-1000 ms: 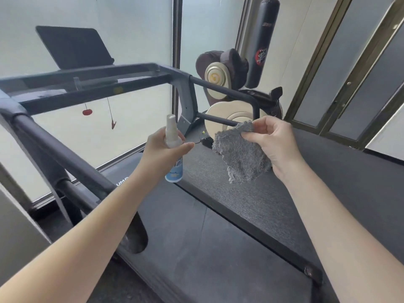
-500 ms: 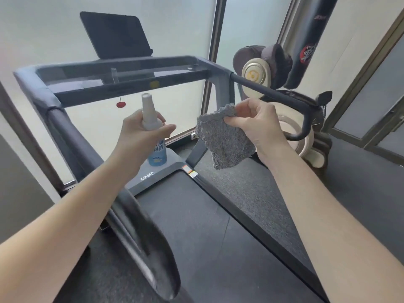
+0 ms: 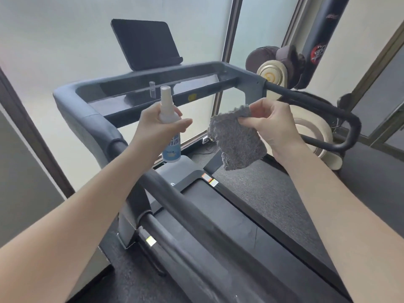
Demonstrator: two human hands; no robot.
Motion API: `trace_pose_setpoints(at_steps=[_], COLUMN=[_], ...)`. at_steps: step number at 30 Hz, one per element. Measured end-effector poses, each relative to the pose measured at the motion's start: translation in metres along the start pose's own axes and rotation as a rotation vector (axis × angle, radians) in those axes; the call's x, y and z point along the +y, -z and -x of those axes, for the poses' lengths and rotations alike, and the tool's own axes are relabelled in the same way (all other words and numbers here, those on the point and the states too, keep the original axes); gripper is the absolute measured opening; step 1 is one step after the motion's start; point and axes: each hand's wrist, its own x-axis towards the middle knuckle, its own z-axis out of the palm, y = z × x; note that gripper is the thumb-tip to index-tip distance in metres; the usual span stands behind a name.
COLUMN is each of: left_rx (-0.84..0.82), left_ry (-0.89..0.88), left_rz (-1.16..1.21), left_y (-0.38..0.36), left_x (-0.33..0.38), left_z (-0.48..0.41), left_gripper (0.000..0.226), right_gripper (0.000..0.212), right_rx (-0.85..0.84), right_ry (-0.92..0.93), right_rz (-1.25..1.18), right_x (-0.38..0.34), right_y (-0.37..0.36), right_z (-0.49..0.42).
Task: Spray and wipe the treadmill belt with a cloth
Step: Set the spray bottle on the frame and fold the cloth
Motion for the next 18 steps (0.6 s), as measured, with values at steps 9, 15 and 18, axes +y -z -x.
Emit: trace_pose_setpoints(at_steps=[9,15,18], left_rx=[-0.094,-0.096,-0.07], left_ry=[0.005,0.017,0.019], left_rz=[0.066,0.062,0.053], left_y=[0.048,0.058,0.066], left_x=[-0.026,-0.042,-0.047], left_z=[-0.075,-0.135,-0.165], left_gripper=[0.02,0.022,0.022], right_gripper=[0.016,0.016,0.015], right_rx=[0.073,0.076,0.076], right_ry=[-0.04,-0.025,-0.027], right_rz=[0.062,0.094,0.079], right_x=[-0.006,0.0,0.001], right_y=[-0.058,-0.093,-0.108], right_z=[-0.045,-0.096,-0.122])
